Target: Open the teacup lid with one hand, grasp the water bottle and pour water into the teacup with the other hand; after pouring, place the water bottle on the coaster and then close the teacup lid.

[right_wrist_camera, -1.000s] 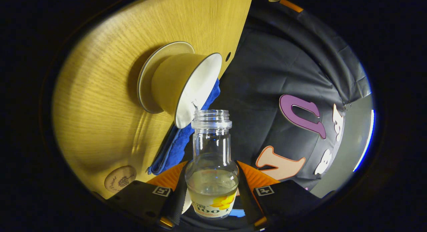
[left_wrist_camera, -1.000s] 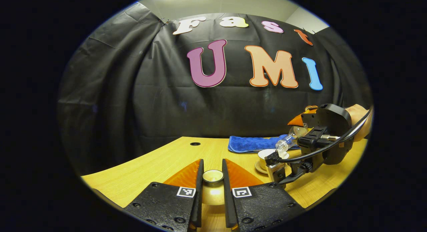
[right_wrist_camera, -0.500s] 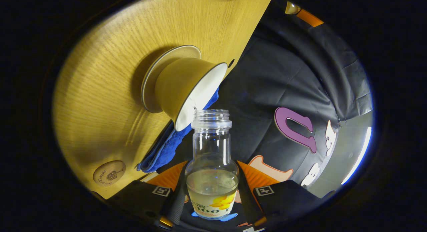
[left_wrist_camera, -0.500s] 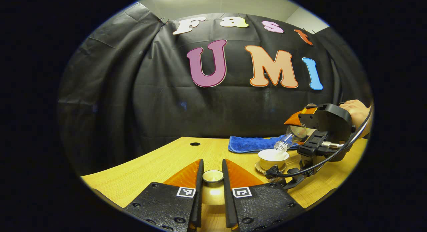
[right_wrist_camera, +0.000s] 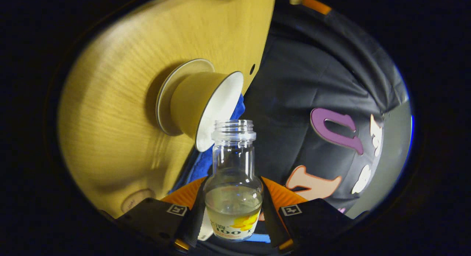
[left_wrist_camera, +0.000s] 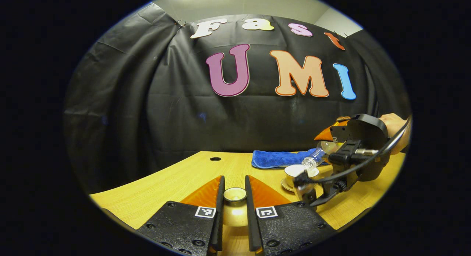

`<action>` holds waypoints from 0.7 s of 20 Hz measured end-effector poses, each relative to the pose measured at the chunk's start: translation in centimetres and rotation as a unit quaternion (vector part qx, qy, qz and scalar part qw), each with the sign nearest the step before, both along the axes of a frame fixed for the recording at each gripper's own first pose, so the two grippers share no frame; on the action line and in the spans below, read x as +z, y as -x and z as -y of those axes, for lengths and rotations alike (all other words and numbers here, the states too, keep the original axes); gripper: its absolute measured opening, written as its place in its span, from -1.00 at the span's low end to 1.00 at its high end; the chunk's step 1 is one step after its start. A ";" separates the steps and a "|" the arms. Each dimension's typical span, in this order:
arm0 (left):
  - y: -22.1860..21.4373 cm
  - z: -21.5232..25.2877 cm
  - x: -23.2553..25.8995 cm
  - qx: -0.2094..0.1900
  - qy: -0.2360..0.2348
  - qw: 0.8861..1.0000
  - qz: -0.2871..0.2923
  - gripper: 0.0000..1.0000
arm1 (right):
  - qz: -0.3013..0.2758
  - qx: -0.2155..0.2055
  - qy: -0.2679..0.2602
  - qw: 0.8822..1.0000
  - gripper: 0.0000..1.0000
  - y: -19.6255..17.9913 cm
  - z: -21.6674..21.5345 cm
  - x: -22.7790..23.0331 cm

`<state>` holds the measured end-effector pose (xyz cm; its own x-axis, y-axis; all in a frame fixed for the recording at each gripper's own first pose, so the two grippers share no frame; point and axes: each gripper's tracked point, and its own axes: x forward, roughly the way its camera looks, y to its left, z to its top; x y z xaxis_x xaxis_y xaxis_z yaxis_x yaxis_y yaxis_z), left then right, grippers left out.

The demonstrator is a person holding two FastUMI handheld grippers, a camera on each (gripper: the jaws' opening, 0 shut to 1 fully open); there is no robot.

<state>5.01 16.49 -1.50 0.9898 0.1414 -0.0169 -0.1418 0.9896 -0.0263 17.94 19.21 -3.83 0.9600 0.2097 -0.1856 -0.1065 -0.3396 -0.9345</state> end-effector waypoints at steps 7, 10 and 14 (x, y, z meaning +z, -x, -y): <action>-0.1 0.0 0.0 0.000 -0.001 1.000 0.000 -0.47 | -0.113 -0.049 -0.248 0.961 0.57 1.2 -0.7 1.2; -0.1 0.0 -0.1 0.000 -0.001 1.000 0.000 -0.50 | -0.154 -0.065 -0.362 0.917 0.53 1.5 -0.8 2.7; 0.0 0.0 0.0 0.000 -0.002 1.000 0.001 -0.50 | -0.205 -0.067 -0.575 0.789 0.54 1.1 -0.5 6.6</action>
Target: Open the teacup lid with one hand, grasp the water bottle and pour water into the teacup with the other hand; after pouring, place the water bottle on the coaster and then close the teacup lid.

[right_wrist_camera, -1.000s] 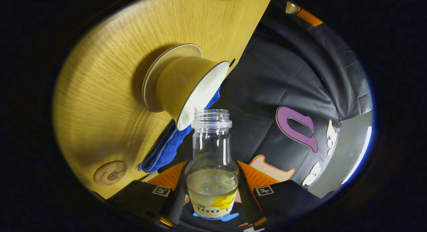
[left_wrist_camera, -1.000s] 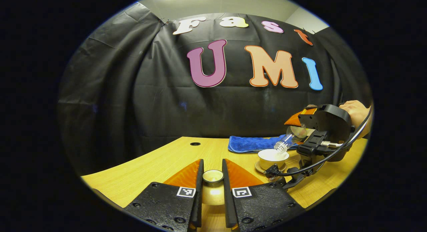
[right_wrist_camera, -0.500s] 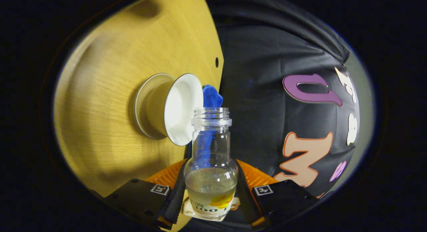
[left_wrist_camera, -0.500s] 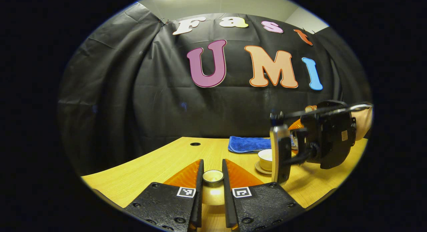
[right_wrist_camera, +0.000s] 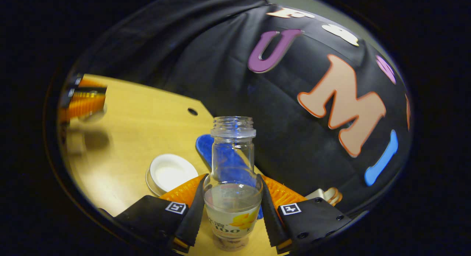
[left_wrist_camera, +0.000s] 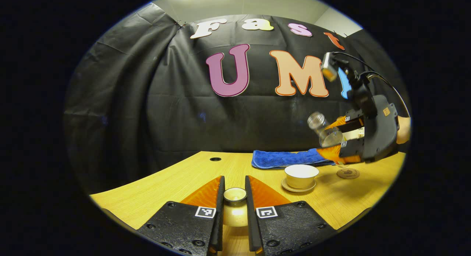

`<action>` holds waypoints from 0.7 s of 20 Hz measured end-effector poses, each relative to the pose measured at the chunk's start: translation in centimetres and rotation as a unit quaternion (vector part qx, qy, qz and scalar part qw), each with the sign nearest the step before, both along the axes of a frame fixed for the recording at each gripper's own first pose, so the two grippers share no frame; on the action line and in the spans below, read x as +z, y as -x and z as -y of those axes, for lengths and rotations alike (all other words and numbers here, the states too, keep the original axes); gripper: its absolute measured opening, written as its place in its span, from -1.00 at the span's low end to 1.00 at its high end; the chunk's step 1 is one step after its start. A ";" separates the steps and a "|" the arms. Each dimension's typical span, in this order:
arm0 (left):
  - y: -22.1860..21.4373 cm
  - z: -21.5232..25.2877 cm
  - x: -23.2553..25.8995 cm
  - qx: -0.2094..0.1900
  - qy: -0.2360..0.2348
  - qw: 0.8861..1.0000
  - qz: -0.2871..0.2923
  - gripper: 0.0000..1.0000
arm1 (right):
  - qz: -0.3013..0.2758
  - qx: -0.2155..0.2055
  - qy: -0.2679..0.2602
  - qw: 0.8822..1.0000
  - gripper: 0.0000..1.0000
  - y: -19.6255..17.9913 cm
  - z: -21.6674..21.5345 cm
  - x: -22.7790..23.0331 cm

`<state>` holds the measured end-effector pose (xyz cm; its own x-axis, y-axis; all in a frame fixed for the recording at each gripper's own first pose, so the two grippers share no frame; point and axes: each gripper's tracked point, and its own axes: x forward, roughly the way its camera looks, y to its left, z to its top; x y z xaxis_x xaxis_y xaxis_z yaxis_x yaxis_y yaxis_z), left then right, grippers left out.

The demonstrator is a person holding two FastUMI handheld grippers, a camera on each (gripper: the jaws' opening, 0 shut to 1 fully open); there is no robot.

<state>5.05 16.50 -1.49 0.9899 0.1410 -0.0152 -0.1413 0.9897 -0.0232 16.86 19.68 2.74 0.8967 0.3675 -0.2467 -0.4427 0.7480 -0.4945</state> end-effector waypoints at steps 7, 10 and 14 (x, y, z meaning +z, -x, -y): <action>0.0 0.0 0.1 0.000 0.000 1.000 0.000 -0.51 | 0.012 -0.123 -0.272 0.954 0.51 -1.0 6.2 1.2; 0.0 0.0 0.0 0.000 0.000 1.000 0.000 -0.51 | 0.028 -0.148 -0.274 0.950 0.51 0.0 5.9 1.6; 0.0 0.0 0.0 0.000 0.000 1.000 0.000 -0.50 | 0.032 -0.158 -0.273 0.948 0.53 0.0 5.7 1.5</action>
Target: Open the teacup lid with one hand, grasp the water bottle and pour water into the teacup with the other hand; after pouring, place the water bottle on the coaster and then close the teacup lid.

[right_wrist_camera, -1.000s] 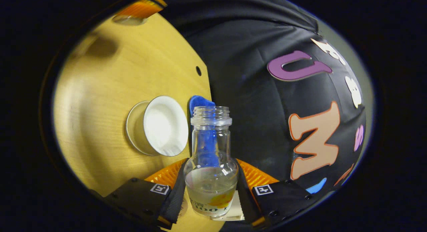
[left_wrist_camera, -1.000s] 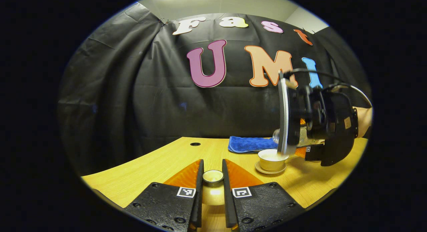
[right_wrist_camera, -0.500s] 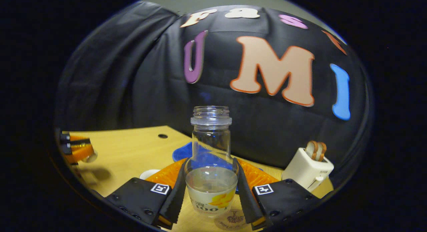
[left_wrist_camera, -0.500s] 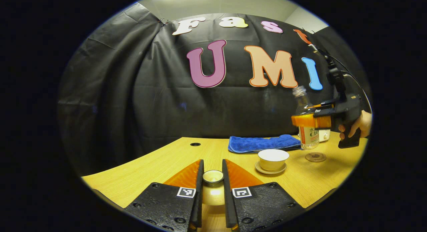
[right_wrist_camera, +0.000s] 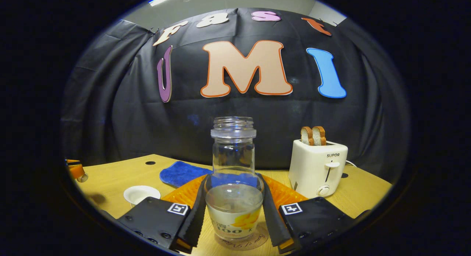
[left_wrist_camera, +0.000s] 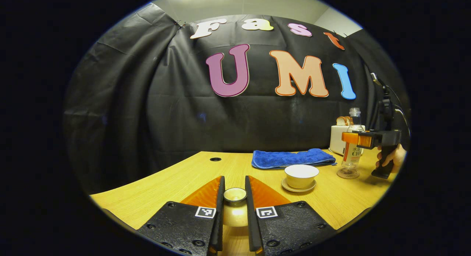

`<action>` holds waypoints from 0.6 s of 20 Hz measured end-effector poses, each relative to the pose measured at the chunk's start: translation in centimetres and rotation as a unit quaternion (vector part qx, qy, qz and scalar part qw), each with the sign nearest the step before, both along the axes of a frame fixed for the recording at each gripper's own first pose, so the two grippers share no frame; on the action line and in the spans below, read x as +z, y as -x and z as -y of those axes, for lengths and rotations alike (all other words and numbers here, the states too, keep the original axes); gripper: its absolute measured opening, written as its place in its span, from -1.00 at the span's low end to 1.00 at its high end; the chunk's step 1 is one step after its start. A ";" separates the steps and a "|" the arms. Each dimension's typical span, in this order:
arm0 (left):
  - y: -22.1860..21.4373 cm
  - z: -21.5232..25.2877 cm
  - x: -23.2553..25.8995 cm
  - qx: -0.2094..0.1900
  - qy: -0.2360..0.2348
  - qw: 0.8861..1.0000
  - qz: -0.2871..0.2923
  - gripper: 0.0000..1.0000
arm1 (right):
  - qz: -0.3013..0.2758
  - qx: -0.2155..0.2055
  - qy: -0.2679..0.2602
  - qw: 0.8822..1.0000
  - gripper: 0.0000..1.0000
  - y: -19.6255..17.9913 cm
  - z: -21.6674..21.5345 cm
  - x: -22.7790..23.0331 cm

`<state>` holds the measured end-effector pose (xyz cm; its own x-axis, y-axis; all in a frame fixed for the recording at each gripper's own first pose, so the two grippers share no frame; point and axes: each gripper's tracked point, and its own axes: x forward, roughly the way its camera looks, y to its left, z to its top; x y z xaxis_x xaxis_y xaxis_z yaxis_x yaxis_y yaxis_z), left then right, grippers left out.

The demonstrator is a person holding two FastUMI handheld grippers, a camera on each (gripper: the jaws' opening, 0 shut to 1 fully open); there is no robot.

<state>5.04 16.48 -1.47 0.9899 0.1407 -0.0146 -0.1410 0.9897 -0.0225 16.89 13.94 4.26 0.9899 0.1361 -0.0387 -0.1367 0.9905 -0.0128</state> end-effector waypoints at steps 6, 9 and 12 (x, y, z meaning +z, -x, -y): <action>-0.1 0.0 0.0 0.000 0.000 1.000 0.000 -0.50 | -0.011 -0.024 -0.009 1.000 0.51 -1.1 1.1 -1.5; 0.0 -0.1 0.0 0.000 0.000 1.000 0.001 -0.51 | -0.006 -0.028 -0.016 0.999 0.49 -1.0 0.9 -1.8; 0.0 0.0 0.0 0.000 0.000 1.000 0.000 -0.51 | -0.007 -0.027 -0.018 0.999 0.53 -0.3 1.3 -2.3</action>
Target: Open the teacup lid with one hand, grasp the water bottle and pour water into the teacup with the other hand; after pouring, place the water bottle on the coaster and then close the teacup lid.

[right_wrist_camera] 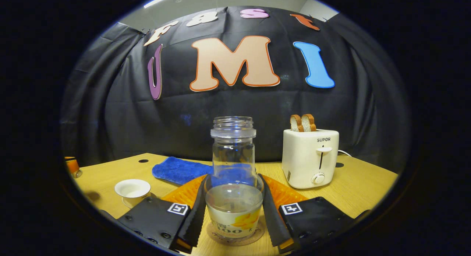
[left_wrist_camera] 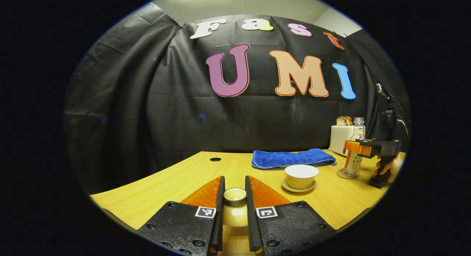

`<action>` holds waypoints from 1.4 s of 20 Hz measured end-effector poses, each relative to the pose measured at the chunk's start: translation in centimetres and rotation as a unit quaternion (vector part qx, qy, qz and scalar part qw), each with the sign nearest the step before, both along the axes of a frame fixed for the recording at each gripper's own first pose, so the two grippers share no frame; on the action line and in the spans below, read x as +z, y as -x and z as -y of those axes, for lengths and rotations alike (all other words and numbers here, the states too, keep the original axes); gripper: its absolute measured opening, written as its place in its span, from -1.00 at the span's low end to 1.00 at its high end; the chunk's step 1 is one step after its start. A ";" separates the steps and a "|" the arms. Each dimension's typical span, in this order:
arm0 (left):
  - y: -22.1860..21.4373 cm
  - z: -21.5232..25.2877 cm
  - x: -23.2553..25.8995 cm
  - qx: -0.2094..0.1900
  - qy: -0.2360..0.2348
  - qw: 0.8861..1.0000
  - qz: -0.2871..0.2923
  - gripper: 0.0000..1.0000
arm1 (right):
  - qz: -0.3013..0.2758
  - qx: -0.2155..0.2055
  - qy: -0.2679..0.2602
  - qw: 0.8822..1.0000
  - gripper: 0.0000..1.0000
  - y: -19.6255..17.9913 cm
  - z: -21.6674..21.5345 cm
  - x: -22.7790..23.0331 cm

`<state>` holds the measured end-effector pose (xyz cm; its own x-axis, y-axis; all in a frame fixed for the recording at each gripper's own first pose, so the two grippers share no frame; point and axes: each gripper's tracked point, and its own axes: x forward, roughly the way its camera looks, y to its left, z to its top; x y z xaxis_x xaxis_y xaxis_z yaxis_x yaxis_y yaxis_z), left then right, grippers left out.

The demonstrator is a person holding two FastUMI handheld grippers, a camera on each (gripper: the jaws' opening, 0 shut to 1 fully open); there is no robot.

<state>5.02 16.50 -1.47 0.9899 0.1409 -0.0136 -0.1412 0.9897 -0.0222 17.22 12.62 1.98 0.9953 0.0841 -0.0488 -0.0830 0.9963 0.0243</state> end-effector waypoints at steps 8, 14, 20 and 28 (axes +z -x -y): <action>0.0 0.0 0.1 0.000 0.000 1.000 0.000 -0.51 | 0.019 -0.003 0.008 1.000 0.51 0.3 -0.2 -0.1; 0.0 0.1 0.0 0.000 0.000 1.000 0.000 -0.51 | 0.011 -0.002 0.008 1.000 0.67 0.4 -0.3 -0.3; 0.1 0.1 0.0 0.000 0.000 1.000 0.000 -0.51 | 0.011 -0.005 0.009 1.000 0.62 1.0 -0.1 -0.4; 0.1 -0.1 0.1 0.005 -0.001 1.000 0.000 -0.51 | 0.014 0.001 0.008 1.000 0.70 3.1 0.1 -0.2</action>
